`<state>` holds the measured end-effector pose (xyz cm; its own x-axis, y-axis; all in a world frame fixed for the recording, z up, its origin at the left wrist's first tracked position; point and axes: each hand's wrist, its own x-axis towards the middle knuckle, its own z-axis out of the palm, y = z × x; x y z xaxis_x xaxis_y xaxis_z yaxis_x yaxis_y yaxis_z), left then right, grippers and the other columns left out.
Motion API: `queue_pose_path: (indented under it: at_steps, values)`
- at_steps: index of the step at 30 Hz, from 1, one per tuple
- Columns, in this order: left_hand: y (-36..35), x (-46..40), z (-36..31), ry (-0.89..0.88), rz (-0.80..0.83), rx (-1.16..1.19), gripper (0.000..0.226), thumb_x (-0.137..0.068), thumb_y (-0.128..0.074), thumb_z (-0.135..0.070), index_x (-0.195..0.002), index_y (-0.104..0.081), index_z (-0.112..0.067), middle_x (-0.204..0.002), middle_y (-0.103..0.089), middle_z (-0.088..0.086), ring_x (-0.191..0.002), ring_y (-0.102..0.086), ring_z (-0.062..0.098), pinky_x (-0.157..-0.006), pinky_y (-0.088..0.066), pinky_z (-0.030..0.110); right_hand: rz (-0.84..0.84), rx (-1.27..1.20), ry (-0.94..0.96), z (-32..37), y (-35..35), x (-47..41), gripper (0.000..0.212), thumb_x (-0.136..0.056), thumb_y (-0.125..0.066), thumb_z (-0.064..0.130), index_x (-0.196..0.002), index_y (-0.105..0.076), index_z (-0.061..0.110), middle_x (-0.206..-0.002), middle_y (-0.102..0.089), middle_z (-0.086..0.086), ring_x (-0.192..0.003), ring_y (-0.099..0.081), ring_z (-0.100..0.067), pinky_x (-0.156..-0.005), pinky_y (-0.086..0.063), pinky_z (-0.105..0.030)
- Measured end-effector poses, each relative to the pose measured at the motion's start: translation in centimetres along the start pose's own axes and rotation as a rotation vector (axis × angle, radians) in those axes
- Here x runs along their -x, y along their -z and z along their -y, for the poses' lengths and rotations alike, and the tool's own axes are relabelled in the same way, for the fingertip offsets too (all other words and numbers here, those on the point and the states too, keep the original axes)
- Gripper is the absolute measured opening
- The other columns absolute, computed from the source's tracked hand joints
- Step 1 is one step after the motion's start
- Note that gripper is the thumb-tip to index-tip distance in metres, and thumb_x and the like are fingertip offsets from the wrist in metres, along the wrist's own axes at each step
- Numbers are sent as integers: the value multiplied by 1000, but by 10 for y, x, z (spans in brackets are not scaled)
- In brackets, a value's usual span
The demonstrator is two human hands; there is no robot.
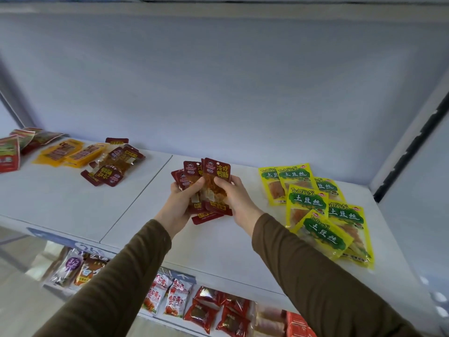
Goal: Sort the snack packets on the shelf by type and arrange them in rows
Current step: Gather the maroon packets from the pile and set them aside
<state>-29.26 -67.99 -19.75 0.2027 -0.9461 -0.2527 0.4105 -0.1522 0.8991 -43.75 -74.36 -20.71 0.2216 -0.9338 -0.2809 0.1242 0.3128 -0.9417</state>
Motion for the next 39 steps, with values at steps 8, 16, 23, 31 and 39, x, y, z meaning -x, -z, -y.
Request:
queue_pose_path:
  at_steps: [8, 16, 23, 31, 39]
  values:
    - [30, -32, -20, 3, -93, -60, 72, -81, -84, -14, -136, -39, -25, -124, -64, 7, -105, -70, 31, -76, -63, 43, 3, -156, -6, -9, -47, -12, 57, -89, -78, 26, -136, -47, 23, -123, -67, -8, -105, -70, -28, -82, -63, -49]
    - [106, -90, -66, 32, -97, -195, 65, -80, -84, -13, -128, -42, -23, -118, -64, 4, -101, -71, 29, -86, -62, 47, -231, -89, 190, -21, -141, -52, 63, -87, -79, 18, -137, -41, 25, -128, -57, -3, -113, -64, -21, -93, -60, -45]
    - [160, -133, -89, -26, 24, -433, 30, -86, -79, -15, -106, -59, -24, -103, -76, 2, -83, -77, 19, -64, -60, 31, -358, 179, 278, -30, -193, -82, 66, -91, -75, 20, -144, -37, 25, -132, -54, 0, -121, -59, -19, -100, -56, -43]
    - [170, -163, -86, -158, 43, -732, 84, -84, -81, -28, -150, -28, -21, -112, -64, -4, -86, -67, 10, -64, -58, 26, -459, 735, 203, -29, -188, -99, 69, -92, -71, 44, -147, -40, 16, -140, -57, -6, -132, -45, -31, -108, -45, -49]
    - [175, -162, -83, -236, 81, -760, 88, -84, -81, -33, -152, -27, -22, -102, -56, -18, -90, -61, 5, -59, -50, 13, -405, 790, 240, -36, -180, -99, 89, -89, -69, 55, -159, -25, 19, -152, -48, -4, -141, -40, -29, -114, -41, -51]
